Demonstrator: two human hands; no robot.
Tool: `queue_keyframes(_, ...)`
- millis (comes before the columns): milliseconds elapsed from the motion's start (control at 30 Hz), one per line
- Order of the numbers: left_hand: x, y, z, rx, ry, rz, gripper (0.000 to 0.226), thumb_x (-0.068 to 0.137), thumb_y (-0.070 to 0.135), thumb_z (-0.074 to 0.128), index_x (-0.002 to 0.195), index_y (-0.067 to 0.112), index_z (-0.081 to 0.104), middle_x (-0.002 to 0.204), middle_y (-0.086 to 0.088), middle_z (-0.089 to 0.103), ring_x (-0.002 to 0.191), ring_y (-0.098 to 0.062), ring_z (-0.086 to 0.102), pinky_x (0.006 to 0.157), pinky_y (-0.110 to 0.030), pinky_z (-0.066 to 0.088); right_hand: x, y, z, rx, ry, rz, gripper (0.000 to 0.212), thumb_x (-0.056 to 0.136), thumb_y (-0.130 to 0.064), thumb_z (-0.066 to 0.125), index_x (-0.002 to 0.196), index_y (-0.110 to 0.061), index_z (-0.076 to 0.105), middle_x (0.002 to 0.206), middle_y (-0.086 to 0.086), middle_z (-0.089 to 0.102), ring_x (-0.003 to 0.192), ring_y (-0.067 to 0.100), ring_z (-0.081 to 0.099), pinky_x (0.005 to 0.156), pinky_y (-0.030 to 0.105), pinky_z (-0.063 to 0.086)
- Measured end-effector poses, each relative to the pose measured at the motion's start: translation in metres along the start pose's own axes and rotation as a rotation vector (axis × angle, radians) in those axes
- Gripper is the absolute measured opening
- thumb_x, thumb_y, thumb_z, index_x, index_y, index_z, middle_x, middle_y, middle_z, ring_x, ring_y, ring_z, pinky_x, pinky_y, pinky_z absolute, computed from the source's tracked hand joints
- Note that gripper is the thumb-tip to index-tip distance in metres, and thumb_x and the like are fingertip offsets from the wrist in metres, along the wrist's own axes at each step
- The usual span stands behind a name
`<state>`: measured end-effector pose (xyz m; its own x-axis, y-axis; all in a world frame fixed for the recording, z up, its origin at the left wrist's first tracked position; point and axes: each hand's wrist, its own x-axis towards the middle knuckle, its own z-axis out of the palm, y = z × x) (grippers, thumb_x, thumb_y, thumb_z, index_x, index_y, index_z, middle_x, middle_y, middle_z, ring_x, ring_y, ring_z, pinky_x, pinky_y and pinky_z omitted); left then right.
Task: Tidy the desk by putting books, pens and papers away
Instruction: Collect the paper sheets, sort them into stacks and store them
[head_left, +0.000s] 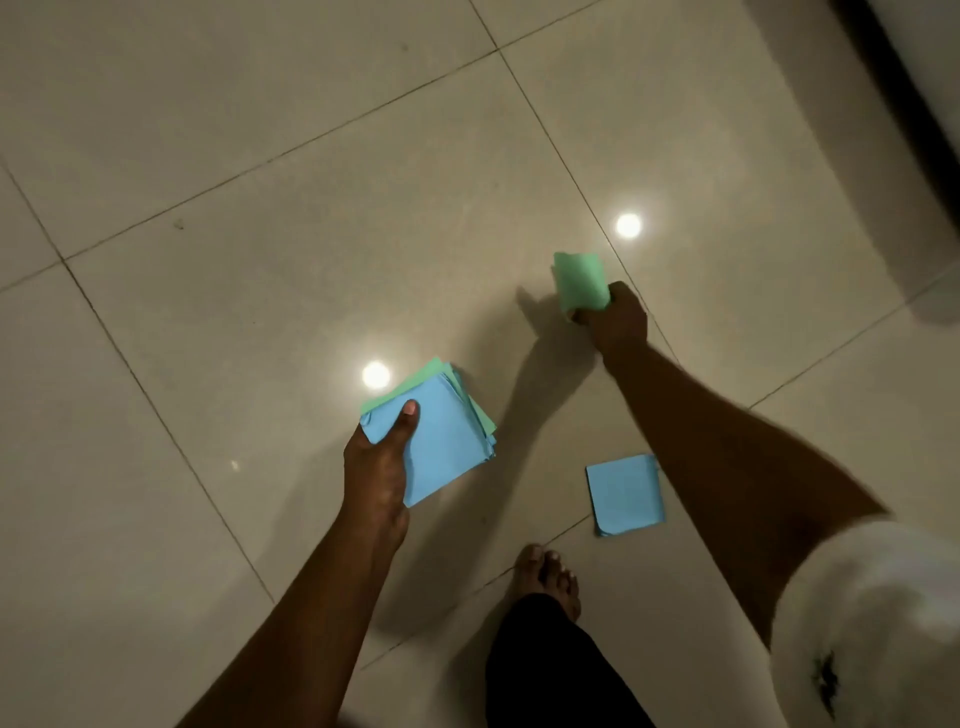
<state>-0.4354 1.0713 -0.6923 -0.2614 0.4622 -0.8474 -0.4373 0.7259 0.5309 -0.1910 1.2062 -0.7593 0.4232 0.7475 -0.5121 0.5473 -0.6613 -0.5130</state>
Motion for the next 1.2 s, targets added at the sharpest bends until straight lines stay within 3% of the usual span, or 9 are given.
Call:
queue_keyframes(67,-0.021,0.0,-0.006,0.003,-0.004,-0.024,0.025,0.084,0.027,0.069,0.107,0.018,0.063,0.108,-0.008,0.068,0.096,-0.029,0.065,0.083,-0.047,0.053,-0.05,-0.002,-0.012,0.396,-0.058,0.094,0.039,0.074,-0.01,0.075,0.102,-0.013,0.048,0.099,0.009,0.059,0.086,0.027,0.058,0.066,0.034,0.047)
queue_keyframes(167,-0.052,0.0,-0.012,0.013,-0.021,-0.043,0.032,0.083,0.026,0.069,0.112,0.014,0.062,0.11,-0.011,0.068,0.098,-0.031,0.064,0.085,-0.048,0.053,-0.13,-0.011,-0.044,0.621,-0.169,0.106,0.056,0.077,-0.008,0.074,0.116,-0.018,0.036,0.099,-0.001,0.055,0.075,0.017,0.062,0.062,0.029,0.051)
queue_keyframes(300,-0.083,-0.005,-0.014,0.051,-0.042,-0.067,0.021,0.085,0.028,0.068,0.103,0.019,0.064,0.104,-0.009,0.069,0.091,-0.028,0.066,0.081,-0.045,0.055,-0.22,-0.014,-0.076,0.643,-0.301,0.057,0.067,0.075,-0.008,0.075,0.125,-0.025,0.034,0.099,0.009,0.064,0.055,0.013,0.06,0.052,0.026,0.05)
queue_keyframes(500,-0.114,-0.013,-0.009,0.094,-0.039,-0.077,0.03,0.089,0.05,0.053,0.097,0.023,0.063,0.089,-0.007,0.07,0.073,-0.023,0.066,0.067,-0.035,0.055,-0.281,0.0,-0.063,0.417,-0.347,-0.045,0.056,0.087,-0.015,0.064,0.133,-0.029,0.035,0.066,-0.001,0.058,0.047,0.004,0.05,0.05,0.017,0.044)
queue_keyframes(733,-0.124,-0.017,-0.009,0.015,-0.04,-0.156,0.043,0.088,0.056,0.05,0.109,0.021,0.062,0.102,-0.006,0.069,0.092,-0.028,0.067,0.08,-0.046,0.055,-0.299,0.024,-0.055,-0.135,-0.379,-0.348,0.058,0.094,-0.029,0.053,0.144,-0.031,0.024,0.073,-0.008,0.046,0.062,0.013,0.046,0.058,0.027,0.034)
queue_keyframes(900,-0.126,-0.026,-0.008,0.145,-0.134,-0.117,0.027,0.086,0.021,0.066,0.112,0.017,0.062,0.108,-0.01,0.068,0.093,-0.029,0.066,0.06,-0.035,0.056,-0.292,0.044,-0.062,-0.283,-0.485,-0.434,0.062,0.093,-0.046,0.046,0.147,-0.032,0.019,0.082,-0.003,0.056,0.07,0.016,0.052,0.062,0.029,0.04)
queue_keyframes(1033,-0.118,-0.035,-0.004,0.119,-0.154,-0.156,0.036,0.088,0.017,0.063,0.124,0.015,0.057,0.111,-0.008,0.067,0.094,-0.027,0.065,0.058,-0.033,0.056,-0.25,0.074,-0.065,0.032,-0.351,-0.229,0.064,0.093,-0.048,0.043,0.148,-0.028,0.018,0.086,-0.004,0.064,0.076,0.012,0.06,0.069,0.027,0.045)
queue_keyframes(1133,-0.105,-0.044,0.002,0.112,-0.151,-0.162,0.037,0.09,0.014,0.06,0.127,0.013,0.054,0.111,-0.007,0.065,0.093,-0.025,0.064,0.07,-0.036,0.055,-0.205,0.117,-0.056,-0.088,-0.109,-0.016,0.053,0.095,-0.031,0.051,0.142,-0.018,0.034,0.108,0.003,0.06,0.101,0.02,0.056,0.078,0.029,0.042)
queue_keyframes(1200,-0.095,-0.049,0.007,0.122,-0.15,-0.165,0.038,0.091,0.014,0.059,0.129,0.013,0.053,0.115,-0.009,0.064,0.097,-0.027,0.063,0.077,-0.04,0.053,-0.18,0.141,-0.05,-0.257,-0.108,0.133,0.053,0.092,-0.025,0.056,0.139,-0.012,0.035,0.127,0.011,0.049,0.118,0.029,0.046,0.089,0.038,0.042)
